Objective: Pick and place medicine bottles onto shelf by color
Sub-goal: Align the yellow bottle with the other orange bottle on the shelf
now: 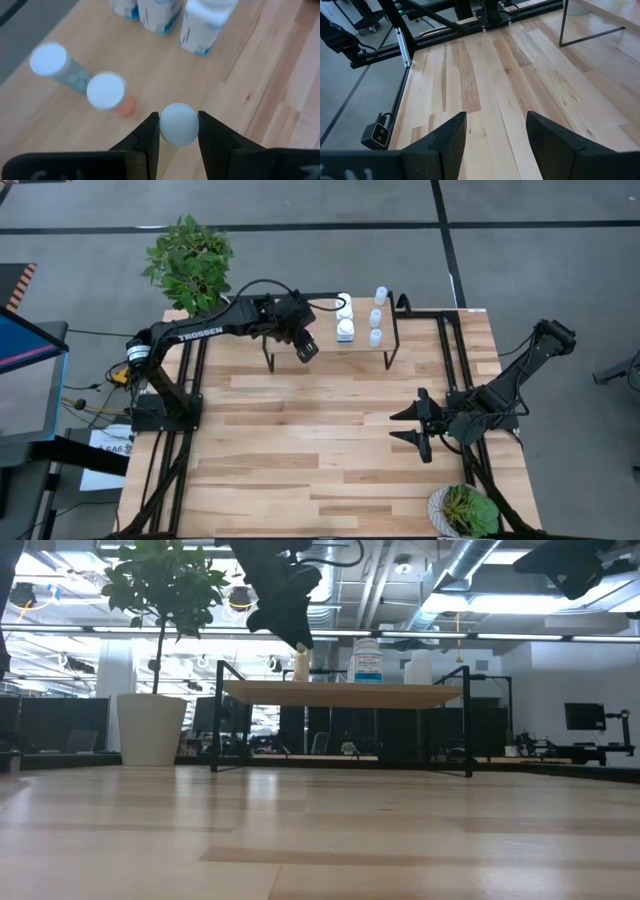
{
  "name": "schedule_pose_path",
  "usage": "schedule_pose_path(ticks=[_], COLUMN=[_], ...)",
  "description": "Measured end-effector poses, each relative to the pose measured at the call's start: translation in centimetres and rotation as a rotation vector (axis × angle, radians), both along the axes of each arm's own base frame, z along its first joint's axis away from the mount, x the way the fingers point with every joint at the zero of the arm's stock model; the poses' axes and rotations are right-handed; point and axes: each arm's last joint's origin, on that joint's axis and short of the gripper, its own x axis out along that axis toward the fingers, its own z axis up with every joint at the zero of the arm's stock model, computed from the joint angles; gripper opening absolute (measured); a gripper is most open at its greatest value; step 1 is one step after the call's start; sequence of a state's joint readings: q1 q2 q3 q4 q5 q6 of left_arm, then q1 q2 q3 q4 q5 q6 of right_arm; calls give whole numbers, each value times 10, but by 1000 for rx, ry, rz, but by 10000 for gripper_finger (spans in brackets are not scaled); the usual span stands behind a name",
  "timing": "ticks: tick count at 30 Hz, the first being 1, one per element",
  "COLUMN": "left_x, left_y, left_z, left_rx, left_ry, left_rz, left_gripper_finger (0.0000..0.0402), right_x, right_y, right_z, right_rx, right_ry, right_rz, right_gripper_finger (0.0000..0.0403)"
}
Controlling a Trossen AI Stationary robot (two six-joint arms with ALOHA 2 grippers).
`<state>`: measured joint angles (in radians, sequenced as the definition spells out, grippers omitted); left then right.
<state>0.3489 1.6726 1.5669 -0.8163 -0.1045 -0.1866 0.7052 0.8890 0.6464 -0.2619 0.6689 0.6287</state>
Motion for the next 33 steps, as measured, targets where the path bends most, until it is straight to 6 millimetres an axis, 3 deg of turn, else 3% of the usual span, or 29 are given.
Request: schedule_pose_path(ticks=[33], left_x=[-2], left_y=[9], left_z=[1], left_rx=[41], left_ry=[0], left_rz=[-13], left_gripper_finger=[99], right_x=[0], right_y=[0], right_z=[0], right_rx=[6], right_ry=[5], right_rz=[14], right_gripper_finger=[228])
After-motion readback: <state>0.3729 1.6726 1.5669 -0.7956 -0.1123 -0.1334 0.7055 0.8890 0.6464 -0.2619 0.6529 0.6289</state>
